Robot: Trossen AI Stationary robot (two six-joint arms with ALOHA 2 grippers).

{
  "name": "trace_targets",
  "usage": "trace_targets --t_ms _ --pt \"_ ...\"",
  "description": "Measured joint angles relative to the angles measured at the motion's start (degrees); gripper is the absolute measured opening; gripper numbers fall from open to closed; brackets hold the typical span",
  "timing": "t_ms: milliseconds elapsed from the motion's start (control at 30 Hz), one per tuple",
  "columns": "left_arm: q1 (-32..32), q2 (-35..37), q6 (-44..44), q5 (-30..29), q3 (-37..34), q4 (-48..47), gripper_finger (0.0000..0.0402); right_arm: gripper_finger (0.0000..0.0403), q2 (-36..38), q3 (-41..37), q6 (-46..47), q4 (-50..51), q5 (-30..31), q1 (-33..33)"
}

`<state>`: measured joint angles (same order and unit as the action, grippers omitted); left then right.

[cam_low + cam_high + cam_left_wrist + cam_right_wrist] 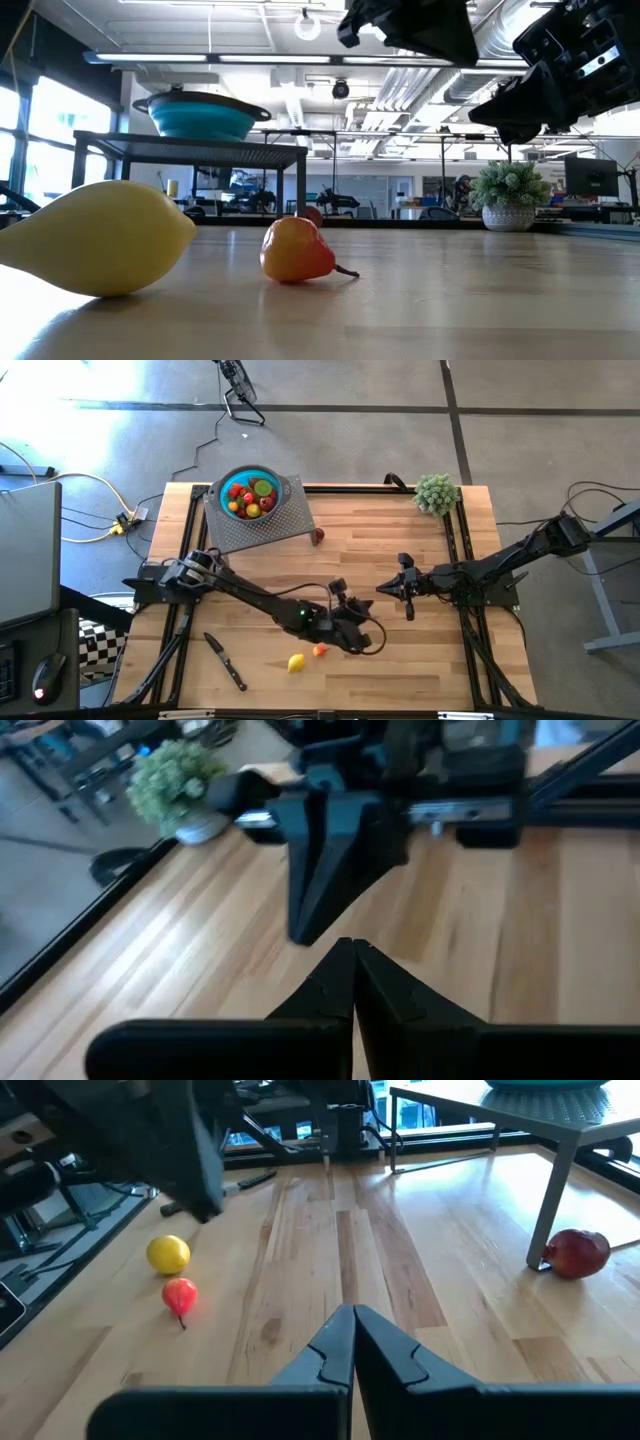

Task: Pick & Place Fruit
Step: Put the red pomegranate into the blue strainer bowl on the shelf

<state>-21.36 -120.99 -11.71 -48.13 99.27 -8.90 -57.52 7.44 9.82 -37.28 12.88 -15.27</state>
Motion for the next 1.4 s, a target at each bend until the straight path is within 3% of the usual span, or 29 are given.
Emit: trace_targets --t_ms 400,733,967,1267,1400 --pt "0.4 0.0 1.0 5.1 -6.5 10.7 0.0 0.0002 0.0 0.0 -1.0 0.6 0.0 0.0" --pt "0.7 0.0 -0.4 4.4 -6.6 10.5 0.0 0.0002 0.0 0.0 -1.0 0.6 0.0 0.0" --pt "0.7 0.0 -3.5 11.7 -6.6 10.3 0.0 0.0003 0.0 0.0 -2.0 1.9 0.0 0.0" --pt "1.6 0.0 -1.8 12.2 -6.6 7.8 0.0 0.0003 0.0 0.0 -2.7 3.3 0.2 0.0" --pt "2.0 0.0 2.3 18.6 -6.6 5.8 0.0 0.0003 0.0 0.0 -2.6 3.5 0.2 0.0"
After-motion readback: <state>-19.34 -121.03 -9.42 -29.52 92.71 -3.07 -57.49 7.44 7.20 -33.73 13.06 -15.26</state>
